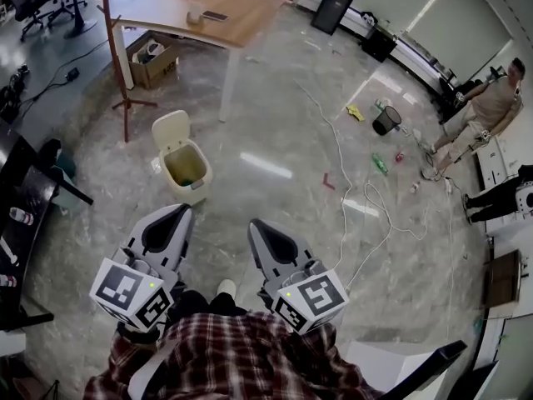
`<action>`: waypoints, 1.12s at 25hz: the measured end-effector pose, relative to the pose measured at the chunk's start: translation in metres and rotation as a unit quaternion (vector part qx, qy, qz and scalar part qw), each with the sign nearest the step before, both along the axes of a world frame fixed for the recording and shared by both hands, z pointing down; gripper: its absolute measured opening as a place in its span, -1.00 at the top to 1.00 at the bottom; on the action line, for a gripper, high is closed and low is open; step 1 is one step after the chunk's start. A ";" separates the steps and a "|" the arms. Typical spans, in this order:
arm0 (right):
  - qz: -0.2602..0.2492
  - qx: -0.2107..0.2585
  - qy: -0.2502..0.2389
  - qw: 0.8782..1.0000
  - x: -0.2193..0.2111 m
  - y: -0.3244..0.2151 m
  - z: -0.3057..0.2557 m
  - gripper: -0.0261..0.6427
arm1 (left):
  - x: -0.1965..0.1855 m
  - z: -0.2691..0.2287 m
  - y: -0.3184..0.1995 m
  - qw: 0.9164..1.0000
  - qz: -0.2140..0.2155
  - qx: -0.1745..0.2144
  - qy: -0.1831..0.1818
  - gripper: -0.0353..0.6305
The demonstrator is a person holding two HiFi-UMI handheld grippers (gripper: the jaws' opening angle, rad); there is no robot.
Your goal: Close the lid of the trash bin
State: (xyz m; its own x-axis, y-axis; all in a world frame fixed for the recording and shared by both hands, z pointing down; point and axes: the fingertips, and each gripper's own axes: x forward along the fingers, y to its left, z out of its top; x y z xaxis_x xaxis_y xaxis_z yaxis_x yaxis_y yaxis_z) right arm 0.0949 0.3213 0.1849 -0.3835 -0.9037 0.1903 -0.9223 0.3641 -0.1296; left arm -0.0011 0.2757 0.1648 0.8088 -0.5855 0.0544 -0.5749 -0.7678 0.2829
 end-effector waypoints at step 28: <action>-0.171 -0.063 0.019 0.983 -0.023 -0.373 0.038 0.89 | -0.029 0.040 -0.361 0.987 -0.153 -0.049 0.000 0.87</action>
State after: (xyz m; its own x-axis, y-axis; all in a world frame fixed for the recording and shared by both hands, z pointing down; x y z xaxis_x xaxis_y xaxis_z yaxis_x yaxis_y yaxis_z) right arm 0.0721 -0.0515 0.2232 -0.6505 -0.6919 0.3133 -0.7544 0.6362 -0.1616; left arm -0.0303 -0.0853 0.2045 0.5953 -0.7941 0.1229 -0.7751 -0.5272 0.3482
